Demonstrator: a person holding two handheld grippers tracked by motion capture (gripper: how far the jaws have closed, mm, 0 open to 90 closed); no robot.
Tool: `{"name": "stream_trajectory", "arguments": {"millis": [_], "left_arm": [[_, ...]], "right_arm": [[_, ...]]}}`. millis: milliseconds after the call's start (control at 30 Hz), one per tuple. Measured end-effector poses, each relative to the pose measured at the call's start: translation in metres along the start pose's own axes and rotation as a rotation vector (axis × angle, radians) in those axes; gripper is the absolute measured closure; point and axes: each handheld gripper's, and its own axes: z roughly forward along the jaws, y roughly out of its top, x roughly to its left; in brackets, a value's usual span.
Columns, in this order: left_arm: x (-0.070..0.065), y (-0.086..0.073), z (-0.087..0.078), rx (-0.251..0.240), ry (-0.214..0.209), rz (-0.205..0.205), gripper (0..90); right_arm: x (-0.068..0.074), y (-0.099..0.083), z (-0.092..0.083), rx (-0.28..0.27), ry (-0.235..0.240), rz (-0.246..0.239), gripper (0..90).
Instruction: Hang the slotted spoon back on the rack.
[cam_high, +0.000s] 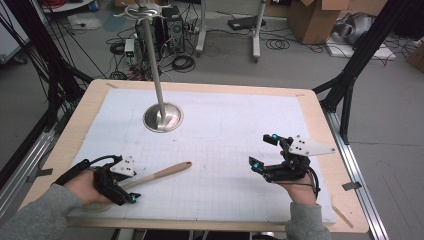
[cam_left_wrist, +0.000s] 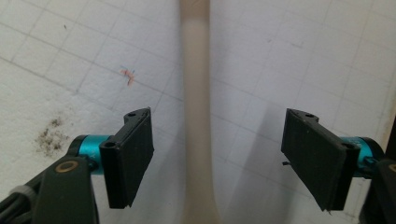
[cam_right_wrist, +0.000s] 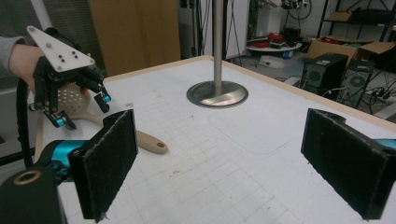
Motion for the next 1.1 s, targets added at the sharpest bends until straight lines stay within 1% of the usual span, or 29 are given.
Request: {"name": "stream_trajectory", "arguments": {"millis": [67, 167, 233, 267, 300, 367, 400, 433, 567, 633, 833, 900, 933, 1000, 1100], "left_arm": [[0.001, -0.001, 0.001, 0.011, 0.008, -0.002, 29.9], [0.002, -0.001, 0.001, 0.01, 0.005, -0.003, 32.8], [0.002, -0.001, 0.0, 0.013, 0.006, 0.004, 36.7], [0.001, 0.0, 0.0, 0.014, 0.002, -0.001, 39.3], [0.001, 0.0, 0.0, 0.017, -0.007, 0.001, 43.9], [0.001, 0.0, -0.001, 0.019, -0.011, 0.005, 45.2], [0.001, 0.0, -0.001, 0.019, -0.01, 0.006, 47.2], [0.003, 0.0, -0.002, 0.025, -0.011, 0.015, 50.1], [0.005, -0.001, -0.003, 0.027, -0.02, 0.01, 57.8], [0.007, -0.001, -0.004, 0.038, -0.026, 0.024, 59.6], [0.012, 0.001, -0.004, 0.059, -0.04, 0.033, 68.2], [0.014, 0.001, -0.004, 0.057, -0.039, 0.012, 73.4], [0.016, 0.001, -0.004, 0.062, -0.048, 0.008, 75.0], [0.017, 0.0, -0.004, 0.052, -0.051, -0.011, 76.6], [0.015, 0.001, -0.004, 0.056, -0.033, -0.018, 77.5]], "right_arm": [[0.0, 0.0, 0.0, 0.0, 0.0, 0.0, 9.8], [0.0, 0.0, 0.0, 0.0, 0.0, 0.001, 9.8], [0.0, 0.0, 0.0, -0.001, -0.001, 0.0, 9.8], [0.0, 0.0, 0.0, -0.001, -0.001, 0.0, 9.8], [0.0, 0.0, 0.0, 0.0, -0.001, 0.0, 9.8], [0.0, 0.0, 0.0, -0.001, -0.001, 0.001, 9.8], [0.0, 0.0, 0.0, -0.001, -0.001, -0.002, 9.8], [0.0, 0.0, 0.0, -0.001, -0.001, 0.0, 9.8], [0.0, 0.0, 0.0, 0.0, 0.0, 0.0, 9.8], [0.0, 0.0, 0.0, 0.0, 0.0, 0.0, 9.8], [0.0, 0.0, 0.0, 0.002, 0.0, 0.001, 9.8], [0.0, 0.0, -0.001, 0.001, -0.002, 0.002, 9.8], [0.0, 0.0, -0.001, -0.001, -0.003, 0.001, 9.8], [0.0, 0.0, -0.001, -0.003, -0.002, 0.001, 9.8], [0.0, 0.0, -0.002, -0.004, -0.001, -0.002, 9.8]]}}
